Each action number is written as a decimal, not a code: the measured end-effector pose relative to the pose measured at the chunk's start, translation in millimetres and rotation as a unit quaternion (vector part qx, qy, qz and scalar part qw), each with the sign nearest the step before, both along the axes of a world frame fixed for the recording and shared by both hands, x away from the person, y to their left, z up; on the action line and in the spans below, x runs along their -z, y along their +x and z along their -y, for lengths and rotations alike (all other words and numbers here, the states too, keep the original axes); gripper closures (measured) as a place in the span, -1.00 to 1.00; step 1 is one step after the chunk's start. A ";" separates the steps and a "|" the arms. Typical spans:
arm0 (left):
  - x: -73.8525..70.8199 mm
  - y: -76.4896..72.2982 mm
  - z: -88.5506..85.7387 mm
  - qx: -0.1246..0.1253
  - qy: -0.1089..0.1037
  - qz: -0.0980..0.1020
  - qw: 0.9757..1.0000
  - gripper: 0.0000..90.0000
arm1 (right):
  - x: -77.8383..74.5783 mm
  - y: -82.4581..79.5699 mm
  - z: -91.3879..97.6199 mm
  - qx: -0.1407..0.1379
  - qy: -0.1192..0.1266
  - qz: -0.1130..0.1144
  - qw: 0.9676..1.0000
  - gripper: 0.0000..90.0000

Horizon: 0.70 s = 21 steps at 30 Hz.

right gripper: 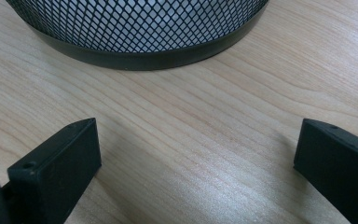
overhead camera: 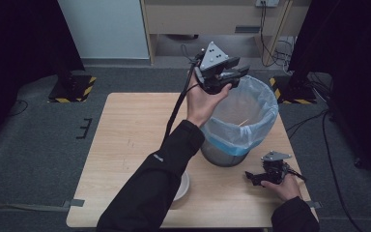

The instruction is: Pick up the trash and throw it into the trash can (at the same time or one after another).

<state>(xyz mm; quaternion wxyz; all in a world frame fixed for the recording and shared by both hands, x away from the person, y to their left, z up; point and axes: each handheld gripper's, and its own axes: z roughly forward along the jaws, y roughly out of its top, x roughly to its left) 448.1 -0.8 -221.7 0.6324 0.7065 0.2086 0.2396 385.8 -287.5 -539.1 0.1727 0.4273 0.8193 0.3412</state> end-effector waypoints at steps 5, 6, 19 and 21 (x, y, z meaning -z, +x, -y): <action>-1.6 -19.8 -32.7 -0.013 0.004 0.000 1.000 0.05 | 0.2 0.1 -0.1 0.000 0.001 0.001 1.000 -0.98; -0.6 -23.9 -40.2 -0.017 0.005 -0.002 1.000 0.02 | 0.2 0.1 -0.1 0.000 0.001 0.001 1.000 -0.98; 47.7 -77.4 -144.4 -0.078 0.026 -0.041 0.996 -0.21 | 0.2 -0.1 -0.2 0.001 0.001 0.000 1.000 -0.98; 61.0 -85.1 -157.3 -0.088 0.030 -0.051 0.994 -0.22 | 0.1 -0.3 -0.2 0.001 0.001 -0.001 1.000 -0.98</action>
